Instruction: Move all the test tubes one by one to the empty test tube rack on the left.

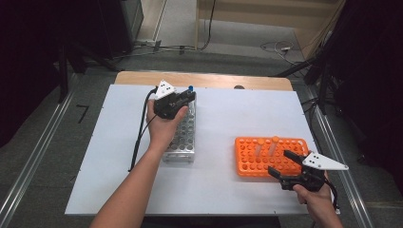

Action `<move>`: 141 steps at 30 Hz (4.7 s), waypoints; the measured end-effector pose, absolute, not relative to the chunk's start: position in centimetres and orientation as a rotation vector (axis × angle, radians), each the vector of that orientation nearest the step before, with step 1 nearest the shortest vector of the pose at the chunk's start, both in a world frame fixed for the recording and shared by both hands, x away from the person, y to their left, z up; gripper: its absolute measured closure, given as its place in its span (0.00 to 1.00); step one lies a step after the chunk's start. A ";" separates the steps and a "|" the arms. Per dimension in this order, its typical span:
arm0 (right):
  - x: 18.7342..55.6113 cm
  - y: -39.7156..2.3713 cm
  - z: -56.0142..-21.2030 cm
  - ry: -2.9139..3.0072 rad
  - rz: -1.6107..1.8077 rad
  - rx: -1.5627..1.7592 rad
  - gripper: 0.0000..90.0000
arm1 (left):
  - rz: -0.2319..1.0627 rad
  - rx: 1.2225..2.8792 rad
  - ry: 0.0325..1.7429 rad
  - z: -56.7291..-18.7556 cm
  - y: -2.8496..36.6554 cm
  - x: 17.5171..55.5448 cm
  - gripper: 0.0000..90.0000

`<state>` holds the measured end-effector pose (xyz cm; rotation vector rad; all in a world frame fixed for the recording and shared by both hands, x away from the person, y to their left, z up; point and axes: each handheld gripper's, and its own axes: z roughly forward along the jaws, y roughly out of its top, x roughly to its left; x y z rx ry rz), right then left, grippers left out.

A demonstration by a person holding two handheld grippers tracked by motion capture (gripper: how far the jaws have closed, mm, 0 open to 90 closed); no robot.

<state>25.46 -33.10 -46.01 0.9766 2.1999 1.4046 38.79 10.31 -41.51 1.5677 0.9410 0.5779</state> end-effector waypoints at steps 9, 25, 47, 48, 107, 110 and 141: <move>25.4 -33.1 -46.1 2.204 1.403 0.969 0.09 | 0.625 1.589 0.973 -41.9 10.1 39.5 0.85; 25.4 -32.9 -46.1 2.210 1.401 0.968 0.09 | 0.650 1.672 1.008 -42.9 9.6 39.0 0.85; 25.7 -32.9 -46.2 2.207 1.398 0.989 0.09 | 0.503 1.761 1.030 -43.3 9.6 39.8 0.72; 25.8 -32.8 -46.2 2.205 1.395 0.995 0.09 | 0.492 1.761 1.025 -43.3 9.6 39.7 0.69; 28.8 -31.1 -48.2 2.061 1.203 1.215 0.80 | 0.356 1.683 0.823 -42.4 9.6 25.5 0.00; 28.5 -31.2 -47.7 2.030 1.224 1.200 0.80 | 0.357 1.693 0.813 -42.4 9.2 25.4 0.00; 23.4 -28.4 -44.6 2.085 1.369 1.007 0.80 | 0.290 1.729 0.732 -42.2 6.5 24.4 0.00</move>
